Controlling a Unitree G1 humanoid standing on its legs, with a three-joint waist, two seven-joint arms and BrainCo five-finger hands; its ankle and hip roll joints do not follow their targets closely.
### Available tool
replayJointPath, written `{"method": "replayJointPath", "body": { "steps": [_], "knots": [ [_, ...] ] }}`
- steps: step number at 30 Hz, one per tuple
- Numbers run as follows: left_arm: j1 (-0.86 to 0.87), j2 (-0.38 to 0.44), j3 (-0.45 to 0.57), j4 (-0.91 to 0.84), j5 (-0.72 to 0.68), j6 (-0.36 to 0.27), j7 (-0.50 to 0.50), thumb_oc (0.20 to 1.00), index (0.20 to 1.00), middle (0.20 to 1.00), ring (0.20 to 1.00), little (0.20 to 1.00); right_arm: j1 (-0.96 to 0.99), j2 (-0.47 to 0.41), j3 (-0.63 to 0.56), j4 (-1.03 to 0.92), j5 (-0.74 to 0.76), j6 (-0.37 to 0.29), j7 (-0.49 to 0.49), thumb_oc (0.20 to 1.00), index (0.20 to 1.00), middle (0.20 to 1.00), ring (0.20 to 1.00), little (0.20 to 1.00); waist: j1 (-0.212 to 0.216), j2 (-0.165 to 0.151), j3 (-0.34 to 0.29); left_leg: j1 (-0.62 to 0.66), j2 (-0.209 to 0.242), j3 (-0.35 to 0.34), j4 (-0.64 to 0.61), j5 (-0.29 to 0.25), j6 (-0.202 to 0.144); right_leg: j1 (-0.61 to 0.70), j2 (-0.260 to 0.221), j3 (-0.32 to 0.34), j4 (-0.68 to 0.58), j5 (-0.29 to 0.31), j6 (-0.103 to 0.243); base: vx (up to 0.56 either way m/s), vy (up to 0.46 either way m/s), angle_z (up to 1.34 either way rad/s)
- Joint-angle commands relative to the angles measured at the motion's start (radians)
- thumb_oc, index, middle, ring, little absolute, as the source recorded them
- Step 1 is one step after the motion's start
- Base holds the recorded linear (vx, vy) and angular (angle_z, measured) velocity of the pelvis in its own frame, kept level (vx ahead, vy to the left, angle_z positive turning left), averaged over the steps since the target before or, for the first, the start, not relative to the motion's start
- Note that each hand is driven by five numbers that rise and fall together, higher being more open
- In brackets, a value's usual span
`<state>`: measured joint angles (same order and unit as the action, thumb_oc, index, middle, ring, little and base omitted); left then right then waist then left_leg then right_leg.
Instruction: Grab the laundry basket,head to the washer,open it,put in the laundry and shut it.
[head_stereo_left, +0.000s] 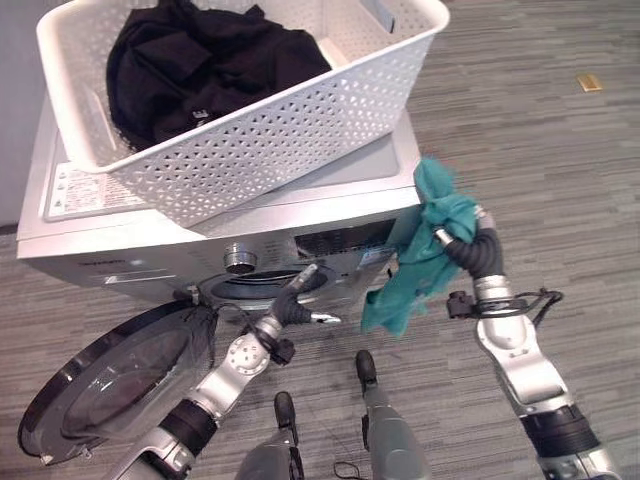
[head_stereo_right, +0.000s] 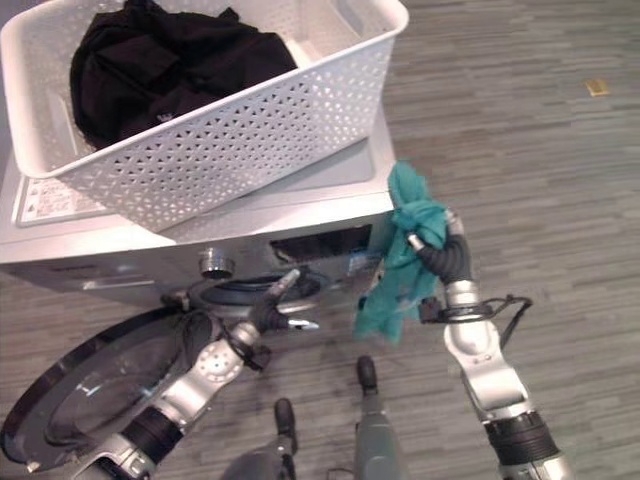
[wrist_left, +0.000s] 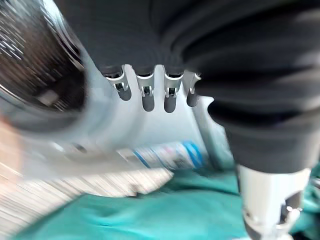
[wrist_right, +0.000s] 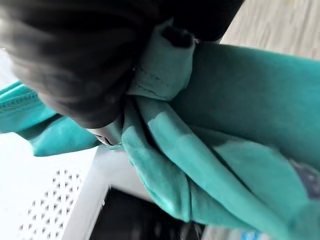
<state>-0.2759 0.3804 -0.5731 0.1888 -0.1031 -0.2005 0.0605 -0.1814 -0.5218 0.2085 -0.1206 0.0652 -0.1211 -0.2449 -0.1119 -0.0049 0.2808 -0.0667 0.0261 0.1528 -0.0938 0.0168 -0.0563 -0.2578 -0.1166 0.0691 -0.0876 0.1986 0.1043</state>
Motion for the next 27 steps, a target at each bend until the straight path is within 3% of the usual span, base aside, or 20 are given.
{"method": "replayJointPath", "body": {
  "steps": [1, 8, 18, 27],
  "knots": [
    [0.001, 0.008, -0.027, -0.010, -0.014, -0.019, -0.030, 1.000, 1.000, 1.000, 1.000, 1.000, -0.037, -0.005, 0.006, -0.115, 0.022, -0.041, 0.044, 0.200, 0.200, 0.200, 0.200, 0.200, 0.047, -0.016, -0.055, 0.003, 0.004, -0.080, 0.044, -0.100, 0.035, 0.051, -0.044, -0.063, 0.010, -0.091, 0.056, 0.00, 0.000, 0.00],
    [0.110, 0.015, -0.063, -0.031, -0.096, 0.008, -0.094, 1.000, 1.000, 1.000, 1.000, 1.000, 0.050, -0.017, 0.062, -0.199, 0.101, -0.053, 0.141, 0.200, 0.200, 0.200, 0.200, 0.200, 0.057, -0.016, -0.061, 0.029, 0.002, -0.101, 0.094, -0.126, 0.040, 0.095, -0.064, -0.085, 0.060, -0.124, 0.047, 0.01, 0.006, 0.10],
    [0.114, 0.026, -0.124, 0.017, -0.012, 0.003, -0.108, 1.000, 1.000, 1.000, 1.000, 1.000, -0.059, 0.025, 0.218, -0.206, 0.173, -0.065, 0.175, 0.200, 0.200, 0.200, 0.200, 0.200, 0.091, -0.030, -0.034, 0.008, 0.007, -0.124, 0.164, -0.153, 0.041, 0.117, -0.072, -0.102, 0.063, -0.126, 0.044, -0.02, -0.009, 0.09],
    [-0.037, -0.027, -0.170, 0.140, 0.291, -0.022, 0.041, 1.000, 1.000, 1.000, 1.000, 1.000, -0.189, 0.095, 0.329, -0.174, 0.213, -0.088, 0.147, 0.200, 0.200, 0.200, 0.200, 0.200, 0.127, -0.062, 0.017, -0.071, -0.003, -0.149, 0.178, -0.137, 0.038, 0.072, -0.079, -0.112, 0.058, -0.108, 0.045, -0.07, -0.016, 0.15]
  ]
}}
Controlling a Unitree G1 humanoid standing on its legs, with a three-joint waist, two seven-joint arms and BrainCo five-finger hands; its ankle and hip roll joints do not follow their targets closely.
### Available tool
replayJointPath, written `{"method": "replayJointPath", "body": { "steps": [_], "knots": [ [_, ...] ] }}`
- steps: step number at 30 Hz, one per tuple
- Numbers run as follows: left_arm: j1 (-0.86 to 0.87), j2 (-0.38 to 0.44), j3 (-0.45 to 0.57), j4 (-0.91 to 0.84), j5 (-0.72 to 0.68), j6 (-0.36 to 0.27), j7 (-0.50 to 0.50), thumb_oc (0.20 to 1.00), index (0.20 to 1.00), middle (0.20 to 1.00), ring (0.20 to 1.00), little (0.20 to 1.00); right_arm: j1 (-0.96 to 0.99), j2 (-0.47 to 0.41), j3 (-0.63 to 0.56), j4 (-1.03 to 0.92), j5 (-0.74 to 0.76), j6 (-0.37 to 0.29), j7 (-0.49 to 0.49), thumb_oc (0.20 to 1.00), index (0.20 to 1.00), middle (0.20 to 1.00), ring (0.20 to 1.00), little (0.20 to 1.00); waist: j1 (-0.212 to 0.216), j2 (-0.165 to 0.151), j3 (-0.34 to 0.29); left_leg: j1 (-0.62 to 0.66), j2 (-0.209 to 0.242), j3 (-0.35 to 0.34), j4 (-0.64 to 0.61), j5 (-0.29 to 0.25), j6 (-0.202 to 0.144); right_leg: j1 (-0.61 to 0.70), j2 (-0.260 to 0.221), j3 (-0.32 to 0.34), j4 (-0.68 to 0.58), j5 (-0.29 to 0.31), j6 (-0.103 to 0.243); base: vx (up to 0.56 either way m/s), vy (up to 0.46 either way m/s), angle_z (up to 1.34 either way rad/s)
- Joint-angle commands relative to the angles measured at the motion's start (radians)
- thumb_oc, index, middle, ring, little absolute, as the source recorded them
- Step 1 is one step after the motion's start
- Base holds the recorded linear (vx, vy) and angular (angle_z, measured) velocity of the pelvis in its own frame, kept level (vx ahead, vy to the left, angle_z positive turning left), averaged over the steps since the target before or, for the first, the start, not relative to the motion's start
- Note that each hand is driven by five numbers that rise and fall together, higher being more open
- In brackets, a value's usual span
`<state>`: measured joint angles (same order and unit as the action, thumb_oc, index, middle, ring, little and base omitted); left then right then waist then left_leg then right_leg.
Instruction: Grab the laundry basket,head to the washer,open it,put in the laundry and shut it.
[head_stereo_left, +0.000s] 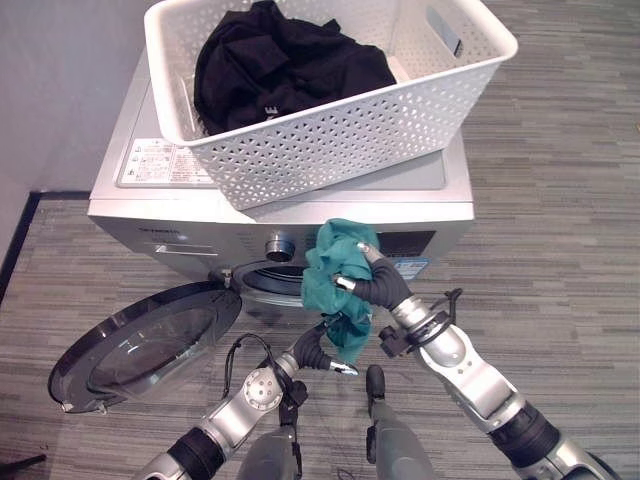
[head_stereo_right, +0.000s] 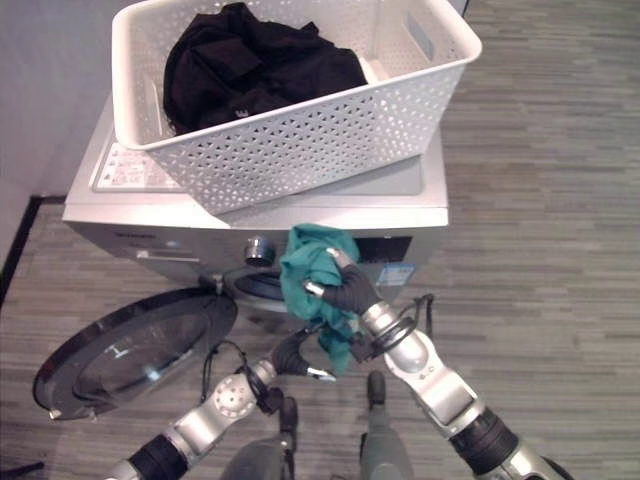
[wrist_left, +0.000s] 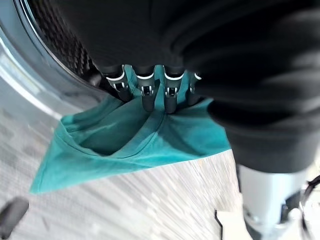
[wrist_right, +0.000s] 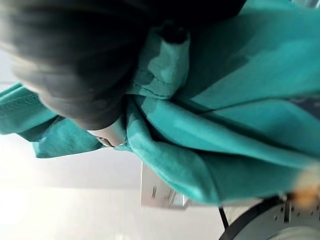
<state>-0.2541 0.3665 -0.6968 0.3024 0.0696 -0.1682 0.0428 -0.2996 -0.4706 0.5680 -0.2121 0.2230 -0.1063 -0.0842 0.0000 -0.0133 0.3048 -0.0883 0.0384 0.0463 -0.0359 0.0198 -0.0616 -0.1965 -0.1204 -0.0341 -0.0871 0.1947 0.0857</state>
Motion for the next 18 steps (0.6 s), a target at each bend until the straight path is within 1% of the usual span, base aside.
{"method": "replayJointPath", "body": {
  "steps": [1, 2, 3, 4, 5, 6, 7, 10, 12, 13, 15, 16, 17, 18],
  "knots": [
    [-0.084, -0.011, -0.057, 0.036, 0.168, -0.057, 0.072, 1.000, 1.000, 1.000, 1.000, 1.000, -0.080, 0.046, -0.023, -0.078, 0.057, -0.103, -0.017, 0.200, 0.200, 0.200, 0.200, 0.200, 0.016, -0.055, -0.004, -0.054, -0.016, -0.045, 0.118, -0.138, 0.044, 0.008, -0.074, -0.008, 0.056, -0.103, 0.063, -0.05, 0.000, 0.07],
    [-0.130, -0.007, -0.082, 0.052, 0.265, -0.061, 0.100, 1.000, 1.000, 1.000, 1.000, 1.000, -0.091, 0.051, -0.012, -0.076, 0.058, -0.106, -0.020, 0.200, 0.200, 0.200, 0.200, 0.200, 0.016, -0.058, -0.002, -0.059, -0.016, -0.045, 0.115, -0.135, 0.042, 0.004, -0.073, -0.007, 0.056, -0.103, 0.064, -0.03, 0.000, 0.05],
    [-0.133, -0.011, -0.084, 0.059, 0.272, -0.063, 0.106, 1.000, 1.000, 1.000, 1.000, 1.000, -0.094, 0.052, -0.014, -0.073, 0.058, -0.106, -0.021, 0.200, 0.200, 0.200, 0.200, 0.200, 0.017, -0.058, 0.000, -0.060, -0.016, -0.045, 0.115, -0.134, 0.042, 0.003, -0.074, -0.007, 0.057, -0.103, 0.064, -0.03, 0.003, 0.01],
    [-0.210, -0.013, -0.118, 0.097, 0.383, -0.057, 0.131, 1.000, 1.000, 1.000, 1.000, 1.000, -0.112, 0.057, 0.000, -0.067, 0.052, -0.112, -0.025, 0.200, 0.200, 0.200, 0.200, 0.200, 0.014, -0.061, 0.003, -0.065, -0.015, -0.046, 0.110, -0.131, 0.040, -0.002, -0.073, -0.006, 0.056, -0.104, 0.065, 0.00, 0.000, 0.00],
    [-0.213, -0.016, -0.120, 0.102, 0.387, -0.058, 0.135, 1.000, 1.000, 1.000, 1.000, 1.000, -0.115, 0.057, -0.001, -0.065, 0.052, -0.113, -0.025, 0.200, 0.200, 0.200, 0.200, 0.200, 0.014, -0.061, 0.004, -0.065, -0.015, -0.047, 0.110, -0.131, 0.040, -0.003, -0.073, -0.007, 0.057, -0.104, 0.065, -0.04, -0.004, 0.03],
    [-0.274, -0.032, -0.138, 0.156, 0.494, -0.034, 0.177, 1.000, 1.000, 1.000, 1.000, 1.000, -0.128, 0.061, 0.008, -0.051, 0.049, -0.119, -0.030, 0.200, 0.200, 0.200, 0.200, 0.200, 0.013, -0.064, 0.010, -0.073, -0.015, -0.052, 0.105, -0.125, 0.038, -0.010, -0.073, -0.008, 0.058, -0.105, 0.065, -0.04, -0.008, 0.02],
    [-0.294, -0.036, -0.137, 0.175, 0.524, -0.018, 0.188, 1.000, 1.000, 1.000, 1.000, 1.000, -0.131, 0.065, 0.010, -0.049, 0.050, -0.120, -0.033, 0.200, 0.200, 0.200, 0.200, 0.200, 0.013, -0.064, 0.012, -0.074, -0.014, -0.054, 0.101, -0.123, 0.037, -0.012, -0.073, -0.009, 0.059, -0.106, 0.066, -0.04, -0.018, 0.02],
    [-0.305, -0.035, -0.120, 0.185, 0.552, -0.005, 0.204, 1.000, 1.000, 1.000, 1.000, 1.000, -0.136, 0.061, 0.006, -0.048, 0.048, -0.120, -0.031, 0.200, 0.200, 0.200, 0.200, 0.200, 0.015, -0.064, 0.016, -0.074, -0.013, -0.058, 0.094, -0.118, 0.035, -0.015, -0.072, -0.013, 0.060, -0.107, 0.066, 0.00, -0.014, 0.04],
    [-0.290, -0.015, -0.107, 0.155, 0.550, -0.001, 0.183, 1.000, 1.000, 1.000, 1.000, 1.000, -0.140, 0.059, 0.001, -0.048, 0.049, -0.113, -0.021, 0.200, 0.200, 0.200, 0.200, 0.200, 0.019, -0.063, 0.015, -0.071, -0.012, -0.062, 0.086, -0.117, 0.036, -0.015, -0.069, -0.013, 0.059, -0.107, 0.066, 0.00, -0.024, 0.06],
    [-0.251, 0.025, -0.088, 0.098, 0.542, -0.006, 0.153, 1.000, 1.000, 1.000, 1.000, 1.000, -0.143, 0.060, -0.011, -0.047, 0.056, -0.109, -0.014, 0.200, 0.200, 0.200, 0.200, 0.200, 0.027, -0.061, 0.014, -0.068, -0.009, -0.064, 0.079, -0.115, 0.036, -0.015, -0.064, -0.011, 0.059, -0.109, 0.065, 0.01, -0.030, 0.04],
    [-0.192, 0.070, -0.055, 0.037, 0.515, -0.014, 0.123, 1.000, 1.000, 1.000, 1.000, 1.000, -0.146, 0.059, -0.028, -0.043, 0.063, -0.105, -0.011, 0.200, 0.200, 0.200, 0.200, 0.200, 0.038, -0.054, 0.014, -0.063, -0.007, -0.065, 0.076, -0.115, 0.037, -0.013, -0.061, -0.010, 0.058, -0.111, 0.064, 0.01, -0.019, 0.01],
    [-0.143, 0.114, -0.029, -0.018, 0.498, -0.016, 0.098, 1.000, 1.000, 1.000, 1.000, 1.000, -0.141, 0.063, -0.037, -0.046, 0.069, -0.103, -0.008, 0.200, 0.200, 0.200, 0.200, 0.200, 0.042, -0.051, 0.011, -0.056, -0.004, -0.065, 0.072, -0.115, 0.037, -0.010, -0.058, -0.009, 0.058, -0.112, 0.062, 0.00, 0.000, 0.00],
    [-0.141, 0.117, -0.027, -0.021, 0.497, -0.015, 0.096, 1.000, 1.000, 1.000, 1.000, 1.000, -0.140, 0.064, -0.037, -0.046, 0.068, -0.102, -0.008, 0.200, 0.200, 0.200, 0.200, 0.200, 0.042, -0.052, 0.011, -0.056, -0.004, -0.065, 0.072, -0.115, 0.036, -0.009, -0.058, -0.009, 0.058, -0.112, 0.062, 0.04, -0.013, 0.00],
    [-0.056, 0.158, 0.013, -0.069, 0.458, -0.018, 0.062, 1.000, 1.000, 1.000, 1.000, 1.000, -0.138, 0.064, -0.052, -0.046, 0.069, -0.094, 0.000, 0.200, 0.200, 0.200, 0.200, 0.200, 0.054, -0.043, 0.011, -0.050, -0.002, -0.068, 0.070, -0.113, 0.037, -0.004, -0.055, -0.008, 0.056, -0.115, 0.060, 0.04, -0.012, 0.00]
  ]
}}
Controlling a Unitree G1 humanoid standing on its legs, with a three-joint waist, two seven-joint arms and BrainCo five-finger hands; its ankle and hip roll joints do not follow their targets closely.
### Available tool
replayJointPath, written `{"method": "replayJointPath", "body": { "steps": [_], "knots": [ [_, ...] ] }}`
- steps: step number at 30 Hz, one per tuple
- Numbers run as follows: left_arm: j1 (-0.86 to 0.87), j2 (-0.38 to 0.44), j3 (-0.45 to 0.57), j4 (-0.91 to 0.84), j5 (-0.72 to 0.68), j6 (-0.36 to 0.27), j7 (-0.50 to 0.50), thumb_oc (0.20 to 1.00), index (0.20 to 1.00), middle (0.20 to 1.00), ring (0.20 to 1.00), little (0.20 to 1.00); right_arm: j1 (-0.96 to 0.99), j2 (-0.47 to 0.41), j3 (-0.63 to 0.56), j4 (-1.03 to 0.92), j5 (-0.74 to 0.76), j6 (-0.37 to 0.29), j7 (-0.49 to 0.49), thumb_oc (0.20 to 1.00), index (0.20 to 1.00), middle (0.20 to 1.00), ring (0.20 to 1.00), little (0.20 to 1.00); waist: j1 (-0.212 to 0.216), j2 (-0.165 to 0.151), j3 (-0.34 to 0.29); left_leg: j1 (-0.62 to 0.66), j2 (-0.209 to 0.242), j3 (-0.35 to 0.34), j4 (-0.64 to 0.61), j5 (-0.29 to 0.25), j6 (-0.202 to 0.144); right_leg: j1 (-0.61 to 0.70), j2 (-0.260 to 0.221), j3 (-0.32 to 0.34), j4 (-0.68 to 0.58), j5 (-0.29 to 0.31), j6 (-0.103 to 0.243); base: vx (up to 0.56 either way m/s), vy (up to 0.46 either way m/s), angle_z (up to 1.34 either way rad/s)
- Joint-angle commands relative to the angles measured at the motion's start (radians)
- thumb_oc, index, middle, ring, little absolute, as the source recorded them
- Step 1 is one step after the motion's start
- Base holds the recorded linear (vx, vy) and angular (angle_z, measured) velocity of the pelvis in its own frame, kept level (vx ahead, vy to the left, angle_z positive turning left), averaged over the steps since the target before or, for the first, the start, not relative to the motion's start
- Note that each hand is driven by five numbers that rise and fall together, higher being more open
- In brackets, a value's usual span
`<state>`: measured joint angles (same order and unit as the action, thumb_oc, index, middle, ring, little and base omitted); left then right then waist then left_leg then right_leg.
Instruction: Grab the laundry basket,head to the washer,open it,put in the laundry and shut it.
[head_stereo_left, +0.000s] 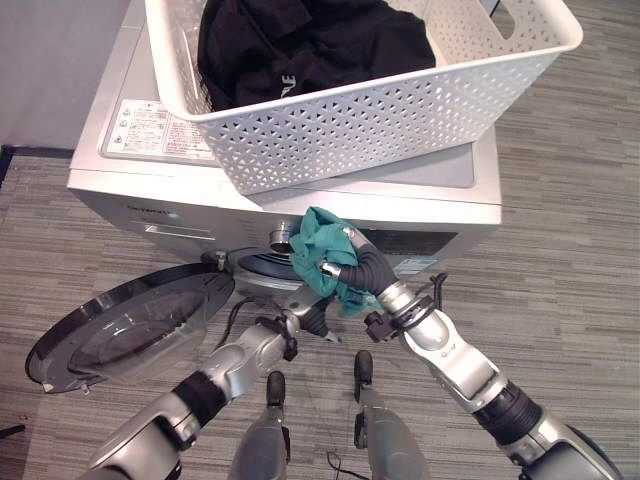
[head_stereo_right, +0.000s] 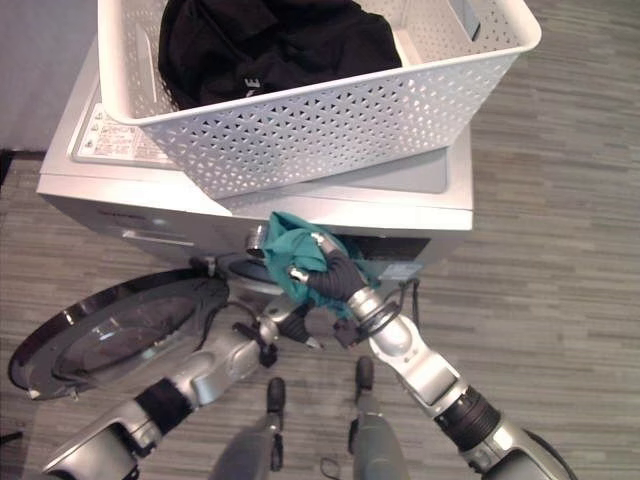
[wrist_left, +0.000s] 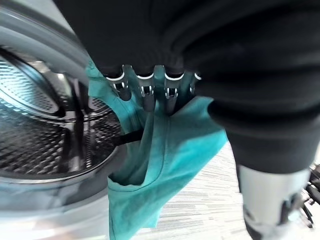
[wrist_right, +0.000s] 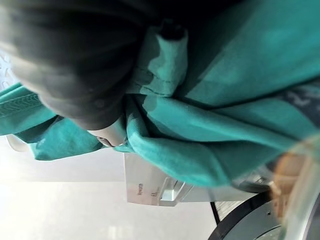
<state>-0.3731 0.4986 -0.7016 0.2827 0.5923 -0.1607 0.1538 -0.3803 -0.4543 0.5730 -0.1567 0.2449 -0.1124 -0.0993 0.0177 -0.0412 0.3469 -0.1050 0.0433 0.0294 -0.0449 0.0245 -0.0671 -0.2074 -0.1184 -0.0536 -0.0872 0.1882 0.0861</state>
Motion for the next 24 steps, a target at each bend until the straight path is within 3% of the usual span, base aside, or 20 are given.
{"method": "replayJointPath", "body": {
  "steps": [1, 7, 11, 17, 21, 24],
  "knots": [
    [0.122, 0.054, 0.049, -0.083, -0.099, -0.022, -0.078, 1.000, 1.000, 1.000, 1.000, 1.000, -0.052, 0.047, -0.066, -0.101, 0.049, -0.083, 0.019, 0.200, 0.200, 0.200, 0.200, 0.200, 0.042, -0.011, -0.031, -0.030, -0.005, -0.051, 0.078, -0.118, 0.042, 0.010, -0.055, 0.012, 0.055, -0.109, 0.059, 0.05, -0.016, -0.03],
    [0.418, 0.153, 0.252, -0.238, -0.226, 0.007, -0.149, 1.000, 1.000, 1.000, 1.000, 1.000, -0.017, 0.043, -0.104, -0.118, 0.062, -0.059, 0.041, 0.200, 0.200, 0.200, 0.200, 0.200, 0.072, 0.007, -0.036, -0.018, 0.004, -0.061, 0.063, -0.107, 0.035, 0.025, -0.049, -0.007, 0.048, -0.114, 0.054, 0.03, -0.018, 0.04],
    [0.471, 0.120, 0.290, -0.223, -0.276, 0.015, -0.136, 1.000, 1.000, 1.000, 1.000, 1.000, -0.004, 0.047, -0.115, -0.130, 0.086, -0.061, 0.039, 0.200, 0.200, 0.200, 0.200, 0.200, 0.079, 0.010, -0.037, -0.025, 0.005, -0.076, 0.055, -0.096, 0.030, 0.028, -0.048, -0.021, 0.043, -0.115, 0.052, 0.01, -0.028, 0.14],
    [0.363, 0.088, 0.225, -0.095, -0.141, 0.014, -0.045, 1.000, 1.000, 1.000, 1.000, 1.000, -0.017, 0.057, -0.105, -0.153, 0.096, -0.087, 0.028, 0.200, 0.200, 0.200, 0.200, 0.200, 0.073, -0.007, -0.041, -0.033, 0.007, -0.077, 0.030, -0.080, 0.026, 0.020, -0.041, -0.029, 0.033, -0.115, 0.053, 0.01, -0.010, 0.11],
    [0.199, -0.024, 0.161, 0.106, -0.049, 0.048, 0.083, 1.000, 1.000, 1.000, 1.000, 1.000, -0.049, 0.079, -0.071, -0.159, 0.087, -0.106, 0.007, 0.200, 0.200, 0.200, 0.200, 0.200, 0.057, -0.027, -0.042, -0.038, 0.008, -0.076, 0.001, -0.064, 0.024, 0.004, -0.039, -0.025, 0.035, -0.117, 0.051, 0.00, -0.011, -0.02],
    [0.116, -0.120, 0.144, 0.216, -0.095, 0.067, 0.151, 1.000, 1.000, 1.000, 1.000, 1.000, -0.073, 0.090, -0.043, -0.151, 0.090, -0.112, -0.012, 0.200, 0.200, 0.200, 0.200, 0.200, 0.047, -0.036, -0.041, -0.043, 0.008, -0.075, -0.009, -0.054, 0.024, -0.006, -0.039, -0.024, 0.036, -0.116, 0.049, 0.00, 0.000, 0.00]
  ]
}}
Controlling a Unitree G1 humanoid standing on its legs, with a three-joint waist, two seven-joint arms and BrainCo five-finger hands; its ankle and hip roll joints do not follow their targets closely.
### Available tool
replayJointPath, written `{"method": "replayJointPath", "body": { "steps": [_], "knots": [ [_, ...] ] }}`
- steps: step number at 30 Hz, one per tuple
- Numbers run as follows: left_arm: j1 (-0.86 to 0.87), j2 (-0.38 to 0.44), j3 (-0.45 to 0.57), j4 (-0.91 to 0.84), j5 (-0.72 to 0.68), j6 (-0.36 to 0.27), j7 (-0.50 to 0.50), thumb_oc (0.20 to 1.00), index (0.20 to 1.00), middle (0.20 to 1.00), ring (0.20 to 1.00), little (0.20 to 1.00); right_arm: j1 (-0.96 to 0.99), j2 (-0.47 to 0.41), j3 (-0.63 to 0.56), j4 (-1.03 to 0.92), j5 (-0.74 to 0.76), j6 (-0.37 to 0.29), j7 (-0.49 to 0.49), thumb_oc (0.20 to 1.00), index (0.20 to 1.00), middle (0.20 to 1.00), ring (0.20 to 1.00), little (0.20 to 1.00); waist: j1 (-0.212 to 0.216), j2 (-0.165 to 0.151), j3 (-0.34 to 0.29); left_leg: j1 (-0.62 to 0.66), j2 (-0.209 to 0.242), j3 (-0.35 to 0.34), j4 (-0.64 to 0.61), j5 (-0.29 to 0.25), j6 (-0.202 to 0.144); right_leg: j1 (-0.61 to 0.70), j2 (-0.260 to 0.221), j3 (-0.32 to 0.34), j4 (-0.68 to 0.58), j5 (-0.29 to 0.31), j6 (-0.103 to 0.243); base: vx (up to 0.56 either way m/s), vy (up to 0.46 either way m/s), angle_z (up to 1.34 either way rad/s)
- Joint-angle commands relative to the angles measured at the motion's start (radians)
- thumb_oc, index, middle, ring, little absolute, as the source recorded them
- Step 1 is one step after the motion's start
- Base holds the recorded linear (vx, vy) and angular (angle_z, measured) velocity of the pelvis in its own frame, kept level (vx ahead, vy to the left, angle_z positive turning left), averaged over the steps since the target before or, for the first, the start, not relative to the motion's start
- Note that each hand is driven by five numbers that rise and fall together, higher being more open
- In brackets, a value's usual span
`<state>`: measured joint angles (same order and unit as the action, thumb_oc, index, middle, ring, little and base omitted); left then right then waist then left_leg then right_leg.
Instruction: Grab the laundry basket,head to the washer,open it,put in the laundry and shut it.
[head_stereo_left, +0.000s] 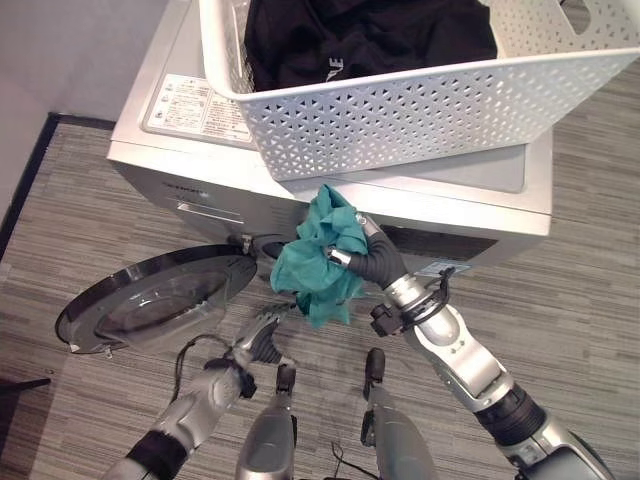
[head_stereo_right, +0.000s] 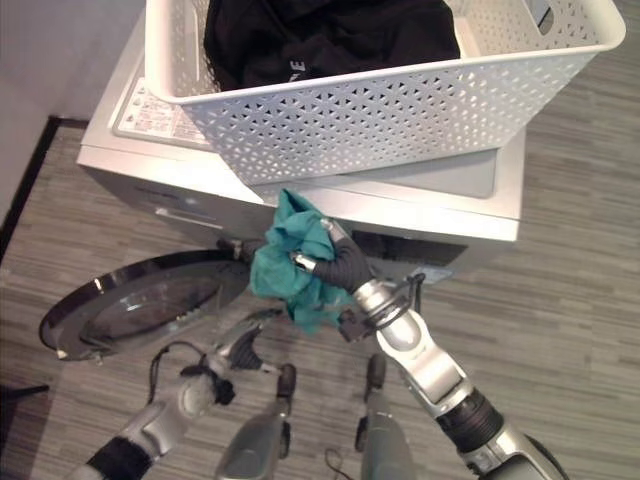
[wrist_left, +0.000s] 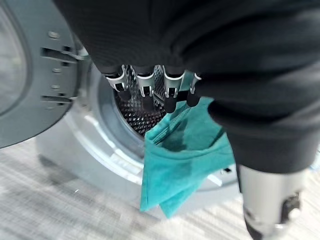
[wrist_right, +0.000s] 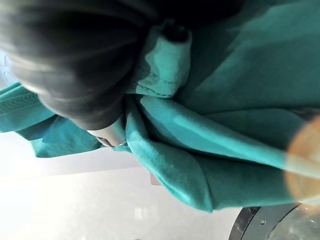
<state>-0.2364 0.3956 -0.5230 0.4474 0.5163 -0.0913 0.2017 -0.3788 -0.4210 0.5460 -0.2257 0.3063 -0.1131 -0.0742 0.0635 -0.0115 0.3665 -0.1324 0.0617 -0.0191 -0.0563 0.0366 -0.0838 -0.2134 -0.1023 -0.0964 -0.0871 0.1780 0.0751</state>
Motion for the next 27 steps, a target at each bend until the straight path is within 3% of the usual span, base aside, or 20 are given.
{"method": "replayJointPath", "body": {
  "steps": [1, 12, 17, 19, 20, 21, 22, 27],
  "knots": [
    [-0.033, -0.035, -0.041, 0.056, -0.046, -0.004, 0.105, 1.000, 1.000, 1.000, 1.000, 1.000, -0.079, 0.058, -0.011, -0.083, 0.029, -0.111, -0.040, 0.200, 0.200, 0.200, 0.200, 0.200, -0.001, -0.069, -0.061, -0.017, -0.010, -0.026, -0.001, -0.063, 0.041, -0.001, -0.055, 0.018, 0.036, -0.106, 0.059, 0.00, 0.000, 0.00],
    [-0.171, -0.128, -0.112, -0.010, -0.195, -0.013, 0.178, 1.000, 1.000, 1.000, 1.000, 1.000, -0.083, 0.045, 0.006, -0.079, 0.016, -0.116, -0.107, 0.200, 0.200, 0.200, 0.200, 0.200, -0.011, -0.084, -0.046, -0.039, -0.005, -0.042, -0.024, -0.034, 0.027, -0.005, -0.053, -0.016, 0.027, -0.101, 0.056, -0.01, -0.028, 0.10],
    [-0.168, -0.191, -0.156, -0.094, -0.476, -0.031, 0.118, 1.000, 1.000, 1.000, 1.000, 1.000, -0.085, 0.044, 0.019, -0.051, 0.011, -0.085, -0.140, 0.200, 0.200, 0.200, 0.200, 0.200, -0.017, -0.080, -0.037, -0.048, -0.005, -0.046, -0.026, -0.023, 0.025, -0.005, -0.054, -0.030, 0.025, -0.096, 0.056, -0.01, -0.014, 0.08],
    [-0.169, -0.190, -0.156, -0.095, -0.478, -0.030, 0.117, 1.000, 1.000, 1.000, 1.000, 1.000, -0.084, 0.044, 0.019, -0.051, 0.011, -0.085, -0.140, 0.200, 0.200, 0.200, 0.200, 0.200, -0.017, -0.079, -0.037, -0.048, -0.005, -0.047, -0.026, -0.023, 0.025, -0.005, -0.054, -0.031, 0.025, -0.096, 0.056, 0.00, -0.001, 0.02],
    [-0.154, -0.202, -0.198, -0.141, -0.604, -0.026, 0.041, 1.000, 1.000, 1.000, 1.000, 1.000, -0.083, 0.038, 0.012, -0.043, 0.007, -0.067, -0.145, 0.200, 0.200, 0.200, 0.200, 0.200, -0.019, -0.075, -0.036, -0.051, -0.005, -0.048, -0.027, -0.021, 0.026, -0.004, -0.054, -0.035, 0.023, -0.094, 0.056, 0.00, 0.000, 0.00],
    [-0.154, -0.201, -0.198, -0.142, -0.606, -0.026, 0.040, 1.000, 1.000, 1.000, 1.000, 1.000, -0.082, 0.038, 0.012, -0.044, 0.007, -0.066, -0.145, 0.200, 0.200, 0.200, 0.200, 0.200, -0.018, -0.075, -0.036, -0.051, -0.005, -0.048, -0.027, -0.021, 0.026, -0.004, -0.053, -0.035, 0.023, -0.094, 0.056, 0.00, 0.000, 0.00],
    [-0.147, -0.209, -0.228, -0.161, -0.692, -0.023, 0.008, 1.000, 1.000, 1.000, 1.000, 1.000, -0.081, 0.035, 0.003, -0.040, -0.001, -0.055, -0.155, 0.200, 0.200, 0.200, 0.200, 0.200, -0.020, -0.071, -0.032, -0.053, -0.006, -0.049, -0.027, -0.018, 0.027, -0.004, -0.053, -0.037, 0.022, -0.092, 0.056, 0.00, 0.000, 0.00],
    [-0.182, -0.240, -0.284, -0.141, -0.784, -0.022, 0.007, 1.000, 1.000, 1.000, 1.000, 1.000, -0.084, 0.042, 0.015, -0.023, 0.020, -0.049, -0.172, 0.200, 0.200, 0.200, 0.200, 0.200, -0.027, -0.064, -0.028, -0.061, -0.005, -0.052, -0.029, -0.013, 0.025, -0.007, -0.053, -0.044, 0.019, -0.091, 0.056, 0.00, 0.001, 0.01]
  ]
}}
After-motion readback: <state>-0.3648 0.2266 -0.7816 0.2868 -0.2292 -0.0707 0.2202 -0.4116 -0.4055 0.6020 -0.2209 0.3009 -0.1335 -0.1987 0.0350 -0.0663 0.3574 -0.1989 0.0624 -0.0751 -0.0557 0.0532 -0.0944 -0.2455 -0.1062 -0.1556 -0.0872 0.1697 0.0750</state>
